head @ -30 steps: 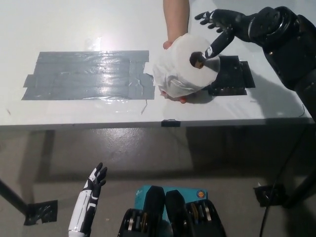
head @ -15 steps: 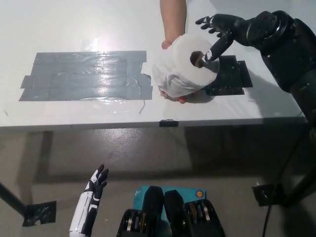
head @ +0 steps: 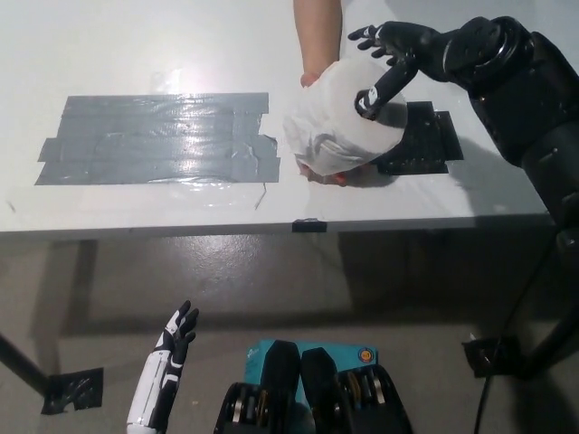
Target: A person hands over a roll of toilet paper to the robot , and the robot inserts its right thumb into the hole in the centre to grab the roll, and then places it on the balck area on the desk.
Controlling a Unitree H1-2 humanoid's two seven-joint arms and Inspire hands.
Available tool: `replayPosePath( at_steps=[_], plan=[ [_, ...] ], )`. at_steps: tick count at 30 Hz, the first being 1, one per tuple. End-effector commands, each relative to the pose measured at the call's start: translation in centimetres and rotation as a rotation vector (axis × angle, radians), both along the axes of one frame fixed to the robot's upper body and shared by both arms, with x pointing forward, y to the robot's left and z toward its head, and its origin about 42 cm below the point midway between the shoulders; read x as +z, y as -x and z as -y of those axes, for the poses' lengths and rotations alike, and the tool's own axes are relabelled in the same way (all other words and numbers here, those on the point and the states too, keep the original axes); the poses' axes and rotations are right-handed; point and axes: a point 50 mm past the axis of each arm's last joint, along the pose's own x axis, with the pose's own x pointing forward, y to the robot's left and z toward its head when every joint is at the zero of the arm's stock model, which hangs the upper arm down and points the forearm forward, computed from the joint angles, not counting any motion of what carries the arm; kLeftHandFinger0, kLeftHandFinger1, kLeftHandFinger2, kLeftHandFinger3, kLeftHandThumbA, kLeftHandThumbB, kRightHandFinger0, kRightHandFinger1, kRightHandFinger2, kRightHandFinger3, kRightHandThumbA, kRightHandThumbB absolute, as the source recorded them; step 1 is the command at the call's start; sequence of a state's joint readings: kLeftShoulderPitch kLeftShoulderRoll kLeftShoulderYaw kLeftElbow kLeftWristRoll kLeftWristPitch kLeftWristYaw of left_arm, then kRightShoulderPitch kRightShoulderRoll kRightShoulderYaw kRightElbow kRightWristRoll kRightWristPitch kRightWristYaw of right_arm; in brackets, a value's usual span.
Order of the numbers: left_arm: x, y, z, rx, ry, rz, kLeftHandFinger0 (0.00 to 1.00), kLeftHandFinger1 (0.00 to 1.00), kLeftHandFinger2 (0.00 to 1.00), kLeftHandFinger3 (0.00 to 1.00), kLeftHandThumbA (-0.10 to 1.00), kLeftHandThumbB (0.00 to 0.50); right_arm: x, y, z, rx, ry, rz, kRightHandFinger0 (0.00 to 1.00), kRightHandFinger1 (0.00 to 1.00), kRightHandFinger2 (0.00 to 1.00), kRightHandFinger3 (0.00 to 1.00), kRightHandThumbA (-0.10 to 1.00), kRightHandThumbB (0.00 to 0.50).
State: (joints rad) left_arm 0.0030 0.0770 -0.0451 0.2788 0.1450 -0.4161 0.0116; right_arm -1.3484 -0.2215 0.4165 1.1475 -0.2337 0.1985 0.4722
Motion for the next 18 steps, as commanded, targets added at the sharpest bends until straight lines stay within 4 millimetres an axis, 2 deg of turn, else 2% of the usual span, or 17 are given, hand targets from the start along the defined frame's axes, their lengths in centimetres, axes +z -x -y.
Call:
replayPosePath(
  at_steps=[1, 5, 7, 9, 11, 12, 15, 17, 18],
  plan=[
    [1.0, -0.2, 0.0, -0.016, -0.011, 0.069, 1.0, 1.0, 1.0, 1.0, 1.0, 0.155, 5.0, -0.3, -1.9, 0.019, 0.059, 0.153, 1.0, 1.0, 1.0, 1.0, 0.94, 0.36],
    [1.1, -0.3, 0.0, -0.021, -0.016, 0.07, 1.0, 1.0, 1.0, 1.0, 1.0, 0.167, 3.5, -0.4, -2.3, 0.043, 0.133, 0.15, 1.0, 1.0, 1.0, 1.0, 1.0, 0.404],
    [1.2, -0.3, 0.0, -0.021, -0.016, 0.066, 1.0, 1.0, 1.0, 1.0, 1.0, 0.172, 2.9, -0.3, -2.4, 0.073, 0.126, 0.133, 1.0, 1.0, 1.0, 1.0, 0.98, 0.32],
    [1.3, -0.3, -0.1, -0.021, -0.014, 0.065, 1.0, 1.0, 1.0, 1.0, 1.0, 0.17, 2.5, -0.4, -2.6, 0.067, 0.132, 0.127, 1.0, 1.0, 1.0, 1.0, 0.97, 0.327],
    [1.4, -0.4, -0.1, -0.02, -0.015, 0.07, 1.0, 1.0, 1.0, 1.0, 1.0, 0.16, 2.1, -0.4, -2.8, 0.049, 0.176, 0.122, 1.0, 1.0, 1.0, 1.0, 0.99, 0.354],
    [1.4, -0.4, -0.1, -0.02, -0.017, 0.076, 1.0, 1.0, 1.0, 1.0, 1.0, 0.158, 1.8, -0.4, -2.9, 0.042, 0.19, 0.132, 1.0, 1.0, 1.0, 1.0, 0.99, 0.394],
    [1.4, -0.5, -0.1, -0.021, -0.023, 0.075, 1.0, 1.0, 1.0, 1.0, 1.0, 0.165, 1.0, -0.4, -3.0, 0.017, 0.17, 0.117, 1.0, 1.0, 1.0, 1.0, 0.94, 0.415],
    [1.6, -0.7, -0.1, -0.022, -0.019, 0.078, 1.0, 1.0, 1.0, 1.0, 1.0, 0.16, 0.3, -0.4, -3.2, 0.003, 0.233, 0.126, 1.0, 1.0, 1.0, 1.0, 1.0, 0.463],
    [1.6, -0.7, -0.1, -0.024, -0.018, 0.079, 1.0, 1.0, 1.0, 1.0, 1.0, 0.16, -0.1, -0.3, -3.4, 0.008, 0.256, 0.133, 1.0, 1.0, 1.0, 1.0, 1.0, 0.45]
  ],
)
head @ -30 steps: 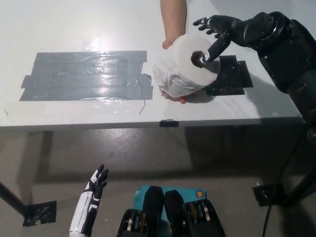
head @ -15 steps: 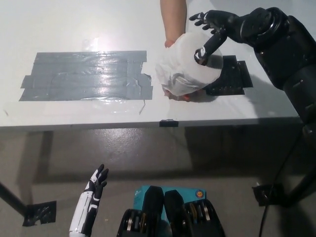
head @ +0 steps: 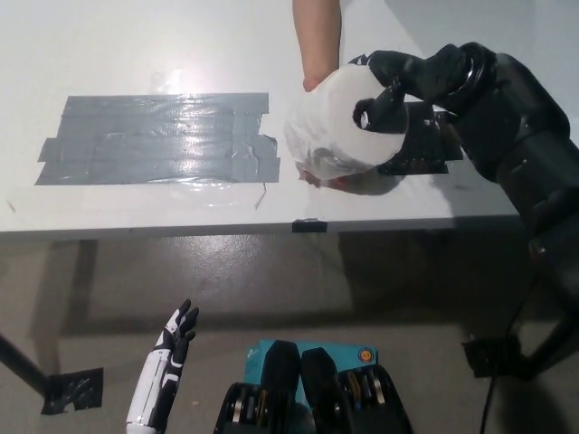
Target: A person hands over a roll of toilet paper to the robot , and the robot inserts its right thumb into the hole in the centre to grab the roll, and then places it on the balck area on the desk.
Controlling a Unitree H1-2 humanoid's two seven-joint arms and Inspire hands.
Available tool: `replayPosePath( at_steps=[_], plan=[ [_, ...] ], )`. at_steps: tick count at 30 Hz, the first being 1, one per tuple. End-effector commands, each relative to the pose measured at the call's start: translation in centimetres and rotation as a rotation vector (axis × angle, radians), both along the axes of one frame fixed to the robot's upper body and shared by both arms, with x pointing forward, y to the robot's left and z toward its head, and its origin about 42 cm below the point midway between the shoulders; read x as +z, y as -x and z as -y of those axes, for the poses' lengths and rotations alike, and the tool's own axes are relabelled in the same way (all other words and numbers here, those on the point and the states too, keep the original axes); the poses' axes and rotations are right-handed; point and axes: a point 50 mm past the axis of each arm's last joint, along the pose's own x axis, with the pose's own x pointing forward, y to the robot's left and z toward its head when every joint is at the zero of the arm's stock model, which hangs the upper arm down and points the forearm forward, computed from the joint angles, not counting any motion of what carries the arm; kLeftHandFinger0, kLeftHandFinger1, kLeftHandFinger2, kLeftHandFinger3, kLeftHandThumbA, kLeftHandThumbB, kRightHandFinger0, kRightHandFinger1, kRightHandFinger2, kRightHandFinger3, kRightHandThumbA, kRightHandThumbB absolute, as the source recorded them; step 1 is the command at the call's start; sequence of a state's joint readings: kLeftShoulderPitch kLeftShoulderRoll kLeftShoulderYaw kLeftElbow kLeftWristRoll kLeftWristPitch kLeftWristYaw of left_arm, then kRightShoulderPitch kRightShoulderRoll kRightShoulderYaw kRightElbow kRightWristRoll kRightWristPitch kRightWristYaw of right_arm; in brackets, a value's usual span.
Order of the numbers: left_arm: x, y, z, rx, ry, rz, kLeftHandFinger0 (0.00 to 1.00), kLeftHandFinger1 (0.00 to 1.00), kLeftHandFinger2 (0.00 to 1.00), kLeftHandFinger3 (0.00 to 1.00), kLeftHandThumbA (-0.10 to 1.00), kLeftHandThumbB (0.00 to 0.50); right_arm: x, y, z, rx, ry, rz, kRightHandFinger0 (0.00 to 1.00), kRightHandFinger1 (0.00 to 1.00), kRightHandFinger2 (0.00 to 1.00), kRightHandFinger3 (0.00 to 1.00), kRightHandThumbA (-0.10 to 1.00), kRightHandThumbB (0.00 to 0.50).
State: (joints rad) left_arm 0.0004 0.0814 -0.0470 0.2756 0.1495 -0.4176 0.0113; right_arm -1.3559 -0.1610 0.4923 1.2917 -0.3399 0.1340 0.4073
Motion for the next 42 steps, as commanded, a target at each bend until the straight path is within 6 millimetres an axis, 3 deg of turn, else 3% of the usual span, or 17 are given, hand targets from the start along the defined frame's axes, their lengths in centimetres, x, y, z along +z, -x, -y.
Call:
replayPosePath(
  at_steps=[1, 6, 8, 9, 10, 11, 12, 13, 15, 21, 27, 32, 34, 35, 37, 39, 42],
  plan=[
    [1.4, -0.6, 0.0, -0.02, -0.009, 0.071, 1.0, 1.0, 1.0, 1.0, 1.0, 0.159, 3.0, -0.3, -2.0, 0.023, 0.082, 0.134, 1.0, 1.0, 1.0, 1.0, 1.0, 0.442],
    [1.4, -0.8, 0.0, -0.018, -0.008, 0.072, 1.0, 1.0, 1.0, 1.0, 1.0, 0.173, 1.8, -0.2, -2.8, -0.007, 0.015, 0.139, 1.0, 1.0, 1.0, 1.0, 0.88, 0.394],
    [1.5, -0.9, -0.1, -0.016, -0.014, 0.073, 1.0, 1.0, 1.0, 1.0, 1.0, 0.18, 1.3, -0.1, -3.1, -0.005, -0.013, 0.189, 1.0, 1.0, 1.0, 1.0, 0.71, 0.285],
    [1.6, -0.9, 0.0, -0.016, -0.016, 0.075, 1.0, 1.0, 1.0, 1.0, 1.0, 0.173, 1.1, 0.0, -3.3, 0.004, -0.013, 0.212, 0.92, 0.99, 1.0, 1.0, 0.51, 0.24],
    [1.6, -1.0, 0.0, -0.018, -0.018, 0.079, 1.0, 1.0, 1.0, 1.0, 1.0, 0.166, 0.7, 0.1, -3.5, 0.014, 0.008, 0.251, 0.76, 0.86, 0.89, 0.86, 0.22, 0.239],
    [1.6, -1.0, 0.0, -0.018, -0.019, 0.079, 1.0, 1.0, 1.0, 1.0, 1.0, 0.165, 0.6, 0.1, -3.5, 0.015, 0.013, 0.262, 0.68, 0.79, 0.81, 0.75, 0.1, 0.24],
    [1.7, -1.0, 0.0, -0.018, -0.015, 0.079, 1.0, 1.0, 1.0, 1.0, 1.0, 0.165, 0.0, 0.2, -3.6, 0.018, 0.01, 0.301, 0.15, 0.29, 0.35, 0.31, -0.09, 0.21],
    [1.8, -1.1, 0.0, -0.018, -0.011, 0.077, 1.0, 1.0, 1.0, 1.0, 1.0, 0.166, -0.7, 0.3, -3.6, 0.018, -0.011, 0.328, 0.05, 0.27, 0.51, 0.37, -0.1, 0.207],
    [1.9, -1.1, -0.1, -0.017, -0.004, 0.076, 1.0, 1.0, 1.0, 1.0, 1.0, 0.167, -1.5, 0.5, -3.3, 0.008, -0.061, 0.337, 0.06, 0.5, 0.87, 0.59, -0.1, 0.18],
    [2.2, -1.7, -0.2, -0.012, 0.006, 0.091, 1.0, 1.0, 1.0, 1.0, 1.0, 0.167, -2.0, 0.3, -1.9, -0.087, -0.233, 0.295, 0.06, 0.64, 0.95, 0.8, -0.1, 0.177],
    [2.3, -2.0, -0.1, -0.023, -0.012, 0.094, 1.0, 1.0, 1.0, 1.0, 1.0, 0.144, -2.1, 0.1, 0.2, -0.169, -0.417, 0.249, 0.21, 0.79, 1.0, 0.94, -0.1, 0.174],
    [2.0, -1.9, -0.1, -0.019, -0.019, 0.096, 1.0, 1.0, 1.0, 1.0, 1.0, 0.147, -1.0, -0.3, 1.8, -0.228, -0.57, 0.203, 0.36, 0.78, 1.0, 0.97, -0.1, 0.176],
    [2.0, -1.9, -0.2, -0.02, -0.023, 0.103, 1.0, 1.0, 1.0, 1.0, 1.0, 0.138, -0.1, -0.6, 2.6, -0.271, -0.731, 0.144, 0.2, 0.67, 1.0, 0.98, -0.1, 0.155],
    [2.0, -1.9, -0.2, -0.02, -0.023, 0.101, 1.0, 1.0, 1.0, 1.0, 1.0, 0.137, 0.4, -0.7, 3.1, -0.284, -0.832, 0.113, 0.03, 0.55, 0.94, 0.99, -0.1, 0.144],
    [1.9, -1.9, -0.3, -0.015, -0.029, 0.1, 1.0, 1.0, 1.0, 1.0, 1.0, 0.134, 1.3, -0.8, 4.0, -0.286, -0.998, 0.06, 0.0, 0.48, 0.93, 1.0, -0.1, 0.141],
    [1.9, -2.0, -0.5, -0.005, -0.033, 0.097, 1.0, 1.0, 1.0, 1.0, 1.0, 0.146, 2.7, -1.1, 4.9, -0.336, -1.197, -0.01, 0.0, 0.54, 1.0, 1.0, -0.1, 0.134],
    [1.5, -1.5, -0.7, -0.002, -0.03, 0.088, 1.0, 1.0, 1.0, 1.0, 1.0, 0.146, 3.2, -1.2, 5.2, -0.377, -1.324, -0.074, 0.0, 0.51, 0.99, 1.0, -0.1, 0.143]
  ],
)
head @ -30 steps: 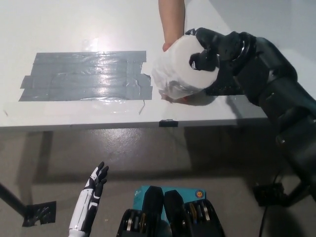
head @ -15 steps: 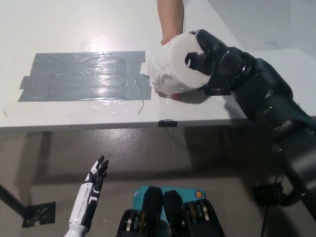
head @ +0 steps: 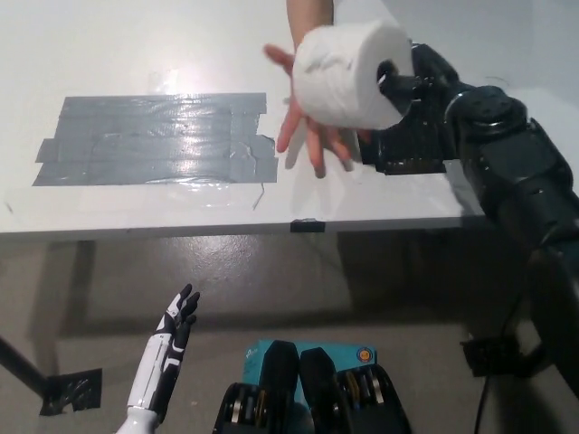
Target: A person hands over a roll of toilet paper to the robot , and the robot inserts its right thumb into the hole in the centre to grab the roll, and then places it on the balck area on the desk.
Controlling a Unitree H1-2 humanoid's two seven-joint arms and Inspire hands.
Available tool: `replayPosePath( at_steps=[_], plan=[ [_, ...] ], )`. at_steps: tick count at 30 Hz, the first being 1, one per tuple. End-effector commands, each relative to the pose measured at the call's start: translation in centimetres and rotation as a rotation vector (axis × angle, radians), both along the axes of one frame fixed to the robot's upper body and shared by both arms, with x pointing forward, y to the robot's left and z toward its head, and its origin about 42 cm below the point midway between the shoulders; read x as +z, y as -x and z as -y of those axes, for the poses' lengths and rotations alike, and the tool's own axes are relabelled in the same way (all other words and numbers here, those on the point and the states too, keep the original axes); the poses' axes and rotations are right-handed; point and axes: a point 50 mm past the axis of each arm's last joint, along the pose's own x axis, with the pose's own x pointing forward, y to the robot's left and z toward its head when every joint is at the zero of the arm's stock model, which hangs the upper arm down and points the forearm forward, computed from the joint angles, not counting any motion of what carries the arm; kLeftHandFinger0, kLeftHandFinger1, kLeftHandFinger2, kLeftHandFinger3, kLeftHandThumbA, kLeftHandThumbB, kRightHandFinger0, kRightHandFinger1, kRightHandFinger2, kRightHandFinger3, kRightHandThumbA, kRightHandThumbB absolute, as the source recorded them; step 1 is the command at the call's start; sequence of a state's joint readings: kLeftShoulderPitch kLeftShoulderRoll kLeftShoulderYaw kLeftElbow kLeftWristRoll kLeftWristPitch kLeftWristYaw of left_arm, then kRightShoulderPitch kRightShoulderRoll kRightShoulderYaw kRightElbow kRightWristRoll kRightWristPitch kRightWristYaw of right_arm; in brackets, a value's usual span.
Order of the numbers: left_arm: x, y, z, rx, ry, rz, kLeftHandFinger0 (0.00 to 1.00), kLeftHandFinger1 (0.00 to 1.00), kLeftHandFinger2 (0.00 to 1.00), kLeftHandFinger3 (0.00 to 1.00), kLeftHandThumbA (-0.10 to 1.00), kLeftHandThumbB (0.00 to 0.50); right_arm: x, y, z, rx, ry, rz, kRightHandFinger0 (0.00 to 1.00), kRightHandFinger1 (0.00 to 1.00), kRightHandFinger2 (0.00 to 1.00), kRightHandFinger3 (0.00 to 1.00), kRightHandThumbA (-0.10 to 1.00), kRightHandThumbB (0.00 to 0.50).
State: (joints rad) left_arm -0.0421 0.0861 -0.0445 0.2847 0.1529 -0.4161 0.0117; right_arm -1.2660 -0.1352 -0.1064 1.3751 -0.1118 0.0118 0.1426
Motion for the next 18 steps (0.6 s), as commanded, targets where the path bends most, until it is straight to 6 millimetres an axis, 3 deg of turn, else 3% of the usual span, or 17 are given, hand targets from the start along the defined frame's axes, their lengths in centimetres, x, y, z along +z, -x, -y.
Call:
replayPosePath(
  at_steps=[1, 2, 4, 5, 6, 7, 8, 9, 13, 18],
  plan=[
    [0.4, 0.4, -0.8, 0.007, -0.022, 0.053, 1.0, 1.0, 1.0, 1.0, 1.0, 0.142, 7.7, -1.4, 2.0, -0.009, -0.566, -0.043, 0.0, 0.49, 0.99, 1.0, -0.1, 0.117],
    [0.3, 0.5, -0.7, 0.008, -0.022, 0.052, 1.0, 1.0, 1.0, 1.0, 1.0, 0.141, 7.9, -1.4, 2.0, -0.01, -0.575, -0.049, 0.0, 0.48, 0.99, 1.0, -0.1, 0.113],
    [0.3, 0.5, -0.6, 0.001, -0.017, 0.045, 1.0, 1.0, 1.0, 1.0, 1.0, 0.137, 8.7, -1.4, 2.7, 0.014, -0.617, -0.034, 0.0, 0.34, 0.9, 1.0, -0.1, 0.096],
    [0.2, 0.7, -0.6, 0.0, -0.02, 0.046, 1.0, 1.0, 1.0, 1.0, 1.0, 0.128, 8.8, -1.4, 3.1, 0.036, -0.643, -0.033, 0.0, 0.25, 0.87, 1.0, -0.1, 0.109],
    [0.1, 0.9, -0.5, 0.003, -0.022, 0.046, 1.0, 1.0, 1.0, 1.0, 1.0, 0.136, 8.8, -1.3, 3.4, 0.042, -0.663, -0.034, 0.0, 0.25, 0.87, 1.0, -0.1, 0.146],
    [0.1, 0.8, -0.5, 0.005, -0.02, 0.046, 1.0, 1.0, 1.0, 1.0, 1.0, 0.141, 9.1, -1.4, 3.7, 0.038, -0.674, -0.031, 0.0, 0.29, 0.86, 0.59, -0.1, 0.147],
    [0.2, 0.6, -0.5, 0.007, -0.021, 0.05, 1.0, 1.0, 1.0, 1.0, 1.0, 0.136, 9.6, -1.4, 4.1, 0.029, -0.692, -0.029, 0.0, 0.33, 0.88, 0.86, -0.1, 0.169],
    [0.3, 0.6, -0.5, 0.007, -0.022, 0.052, 1.0, 1.0, 1.0, 1.0, 1.0, 0.135, 9.8, -1.4, 4.2, 0.025, -0.701, -0.033, 0.0, 0.35, 0.89, 1.0, -0.1, 0.168],
    [0.2, 0.9, -0.7, 0.015, -0.019, 0.051, 1.0, 1.0, 1.0, 1.0, 1.0, 0.133, 11.4, -1.5, 5.1, 0.014, -0.567, 0.007, 0.0, 0.32, 0.97, 1.0, -0.1, 0.138],
    [-0.1, 1.5, -0.6, 0.01, -0.021, 0.034, 1.0, 1.0, 1.0, 1.0, 1.0, 0.142, 12.1, -1.3, 6.1, -0.014, -0.446, 0.036, 0.0, 0.32, 0.93, 1.0, -0.1, 0.16]
  ],
)
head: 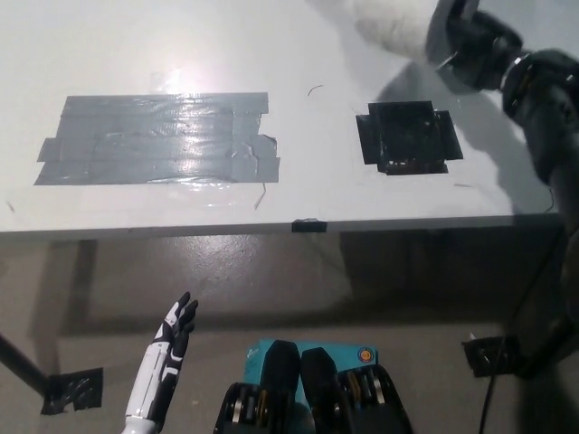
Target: A person hands over a roll of toilet paper to the robot , and the robot inserts its right thumb into the hole in the centre to grab the roll, and then places it on the balck area on the desk.
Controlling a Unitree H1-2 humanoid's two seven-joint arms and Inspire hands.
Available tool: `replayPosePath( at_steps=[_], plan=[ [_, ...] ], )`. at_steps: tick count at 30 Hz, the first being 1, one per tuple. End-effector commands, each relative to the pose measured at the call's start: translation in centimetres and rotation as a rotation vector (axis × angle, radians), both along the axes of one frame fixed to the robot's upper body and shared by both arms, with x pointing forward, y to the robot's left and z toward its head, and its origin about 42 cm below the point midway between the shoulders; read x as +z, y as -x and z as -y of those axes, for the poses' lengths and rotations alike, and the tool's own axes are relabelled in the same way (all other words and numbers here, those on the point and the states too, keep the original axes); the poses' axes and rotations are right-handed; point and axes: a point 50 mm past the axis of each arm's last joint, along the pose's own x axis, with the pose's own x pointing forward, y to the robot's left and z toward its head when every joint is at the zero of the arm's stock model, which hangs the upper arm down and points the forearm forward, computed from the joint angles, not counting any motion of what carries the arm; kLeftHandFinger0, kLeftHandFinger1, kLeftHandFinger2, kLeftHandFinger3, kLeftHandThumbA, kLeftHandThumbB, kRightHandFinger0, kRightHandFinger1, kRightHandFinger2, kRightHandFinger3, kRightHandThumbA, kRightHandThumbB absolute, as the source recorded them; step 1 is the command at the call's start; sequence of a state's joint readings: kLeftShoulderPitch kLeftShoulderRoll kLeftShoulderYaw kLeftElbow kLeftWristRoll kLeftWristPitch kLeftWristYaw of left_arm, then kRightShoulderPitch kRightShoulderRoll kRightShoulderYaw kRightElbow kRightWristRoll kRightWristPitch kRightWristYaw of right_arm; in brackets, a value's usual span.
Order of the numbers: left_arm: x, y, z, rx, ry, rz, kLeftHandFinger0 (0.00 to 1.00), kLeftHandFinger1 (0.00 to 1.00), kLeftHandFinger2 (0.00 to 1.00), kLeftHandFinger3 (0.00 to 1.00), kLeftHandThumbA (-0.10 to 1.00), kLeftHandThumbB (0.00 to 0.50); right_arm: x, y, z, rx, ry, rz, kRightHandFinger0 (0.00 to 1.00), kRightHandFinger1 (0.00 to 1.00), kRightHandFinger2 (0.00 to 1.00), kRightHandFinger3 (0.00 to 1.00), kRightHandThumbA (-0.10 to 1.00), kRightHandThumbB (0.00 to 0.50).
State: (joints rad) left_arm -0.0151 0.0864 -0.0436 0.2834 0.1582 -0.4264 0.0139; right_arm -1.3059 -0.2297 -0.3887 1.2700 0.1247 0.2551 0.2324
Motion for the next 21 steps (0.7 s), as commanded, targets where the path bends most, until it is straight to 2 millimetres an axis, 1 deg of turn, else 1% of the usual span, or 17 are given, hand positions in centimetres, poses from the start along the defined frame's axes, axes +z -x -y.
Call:
replayPosePath(
  at_steps=[1, 2, 3, 4, 5, 7, 9, 10, 11, 12, 13, 14, 15, 16, 17, 18, 21],
  plan=[
    [0.5, 0.5, -0.4, 0.005, -0.016, 0.049, 1.0, 1.0, 1.0, 1.0, 1.0, 0.143, 6.7, -0.3, 0.5, 0.043, 0.078, 0.14, 0.0, 0.37, 0.95, 1.0, -0.1, 0.136],
    [0.5, 0.3, -0.3, 0.006, -0.016, 0.05, 1.0, 1.0, 1.0, 1.0, 1.0, 0.145, 7.0, -0.3, 0.6, 0.042, 0.125, 0.154, 0.0, 0.37, 0.93, 1.0, -0.1, 0.171],
    [0.4, 0.6, -0.3, 0.007, -0.014, 0.046, 1.0, 1.0, 1.0, 1.0, 1.0, 0.154, 6.8, -0.1, 0.7, 0.049, 0.159, 0.159, 0.0, 0.4, 0.92, 0.91, -0.1, 0.159],
    [0.3, 0.7, -0.3, 0.007, -0.014, 0.044, 1.0, 1.0, 1.0, 1.0, 1.0, 0.158, 6.8, 0.0, 0.8, 0.052, 0.166, 0.159, 0.0, 0.39, 0.87, 0.87, -0.1, 0.16],
    [0.4, 0.4, -0.2, 0.004, -0.015, 0.05, 1.0, 1.0, 1.0, 1.0, 1.0, 0.151, 7.2, 0.1, 0.9, 0.055, 0.209, 0.174, 0.0, 0.44, 0.91, 0.83, -0.1, 0.164],
    [0.6, 0.0, -0.2, 0.008, -0.014, 0.058, 1.0, 1.0, 1.0, 1.0, 1.0, 0.144, 7.7, 0.1, 0.9, 0.065, 0.267, 0.185, 0.0, 0.46, 0.91, 0.85, -0.1, 0.175],
    [0.5, 0.3, -0.3, 0.016, -0.018, 0.057, 1.0, 1.0, 1.0, 1.0, 1.0, 0.131, 7.1, 0.3, 0.6, 0.077, 0.348, 0.19, 0.04, 0.51, 0.95, 0.96, -0.1, 0.174],
    [0.5, 0.4, -0.3, 0.015, -0.017, 0.056, 1.0, 1.0, 1.0, 1.0, 1.0, 0.131, 6.8, 0.4, 0.6, 0.078, 0.392, 0.19, 0.05, 0.51, 0.95, 0.94, -0.1, 0.176],
    [0.4, 0.4, -0.4, 0.011, -0.016, 0.053, 1.0, 1.0, 1.0, 1.0, 1.0, 0.13, 6.4, 0.5, 0.6, 0.082, 0.432, 0.189, 0.07, 0.53, 0.99, 1.0, -0.1, 0.159],
    [0.4, 0.5, -0.4, 0.009, -0.017, 0.053, 1.0, 1.0, 1.0, 1.0, 1.0, 0.124, 6.1, 0.5, 0.6, 0.086, 0.472, 0.191, 0.07, 0.53, 1.0, 1.0, -0.1, 0.136],
    [0.4, 0.5, -0.4, 0.008, -0.016, 0.052, 1.0, 1.0, 1.0, 1.0, 1.0, 0.123, 5.9, 0.6, 0.8, 0.092, 0.506, 0.193, 0.08, 0.57, 1.0, 0.91, -0.1, 0.133],
    [0.4, 0.5, -0.4, 0.008, -0.015, 0.051, 1.0, 1.0, 1.0, 1.0, 1.0, 0.123, 5.8, 0.7, 0.8, 0.095, 0.52, 0.193, 0.08, 0.58, 1.0, 0.91, -0.1, 0.131],
    [0.4, 0.7, -0.5, 0.009, -0.015, 0.048, 1.0, 1.0, 1.0, 1.0, 1.0, 0.131, 4.9, 1.0, 1.1, 0.118, 0.554, 0.195, 0.04, 0.6, 1.0, 0.95, -0.1, 0.111],
    [0.3, 0.8, -0.6, 0.011, -0.016, 0.047, 1.0, 1.0, 1.0, 1.0, 1.0, 0.133, 4.4, 1.1, 1.3, 0.13, 0.573, 0.196, 0.04, 0.62, 1.0, 0.99, -0.1, 0.106],
    [0.3, 0.7, -0.5, 0.01, -0.016, 0.047, 1.0, 1.0, 1.0, 1.0, 1.0, 0.135, 3.9, 1.2, 1.8, 0.128, 0.653, 0.202, 0.17, 0.67, 1.0, 1.0, -0.1, 0.134],
    [0.3, 0.7, -0.4, 0.009, -0.016, 0.048, 1.0, 1.0, 1.0, 1.0, 1.0, 0.144, 3.3, 1.3, 2.4, 0.129, 0.729, 0.207, 0.26, 0.74, 1.0, 1.0, -0.1, 0.132],
    [0.5, 0.5, -0.6, 0.012, -0.018, 0.055, 1.0, 1.0, 1.0, 1.0, 1.0, 0.144, 2.5, 1.2, 3.1, 0.146, 0.788, 0.191, 0.32, 0.79, 1.0, 1.0, -0.1, 0.129]
  ],
)
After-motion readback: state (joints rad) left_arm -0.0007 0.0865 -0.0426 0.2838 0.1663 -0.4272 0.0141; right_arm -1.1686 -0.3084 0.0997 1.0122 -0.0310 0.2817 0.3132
